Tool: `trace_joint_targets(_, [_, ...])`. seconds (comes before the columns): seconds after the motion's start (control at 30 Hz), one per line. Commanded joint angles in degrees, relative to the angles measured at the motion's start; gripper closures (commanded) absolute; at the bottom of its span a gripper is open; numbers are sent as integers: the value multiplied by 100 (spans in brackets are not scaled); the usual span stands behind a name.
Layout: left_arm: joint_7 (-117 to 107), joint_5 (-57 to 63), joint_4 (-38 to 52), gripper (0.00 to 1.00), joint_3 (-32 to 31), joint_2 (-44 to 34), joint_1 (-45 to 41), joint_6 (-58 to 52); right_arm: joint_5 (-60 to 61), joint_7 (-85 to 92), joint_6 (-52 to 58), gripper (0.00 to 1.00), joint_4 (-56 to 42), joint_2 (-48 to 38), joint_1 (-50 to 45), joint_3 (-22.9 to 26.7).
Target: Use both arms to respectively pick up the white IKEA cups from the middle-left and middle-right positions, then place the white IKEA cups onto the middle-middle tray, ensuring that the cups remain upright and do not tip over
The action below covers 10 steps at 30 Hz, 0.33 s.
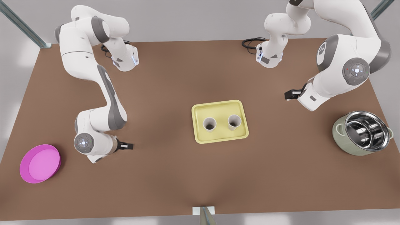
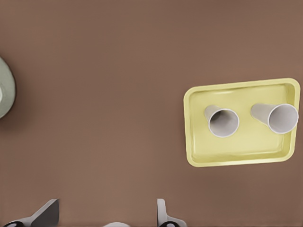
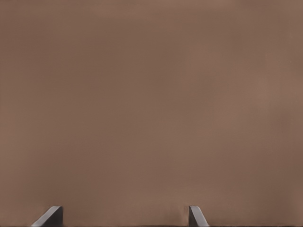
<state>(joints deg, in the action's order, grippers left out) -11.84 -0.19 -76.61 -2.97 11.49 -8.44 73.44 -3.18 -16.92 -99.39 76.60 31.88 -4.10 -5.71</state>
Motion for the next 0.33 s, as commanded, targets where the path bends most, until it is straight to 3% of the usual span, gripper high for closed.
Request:
trace_joint_targets(0.0, [516,1,6,0,-1,-6,0,-23,-640,1278,807,0,30,-533,67,140])
trace_joint_targets(0.13, [516,1,-3,0,-1,37,0,-23,-324,1656,929,0,874,-2185,76,342])
trace_joint_targets(0.3, [516,1,-3,0,-1,37,0,-23,-183,1648,1238,0,1173,-2625,94,360])
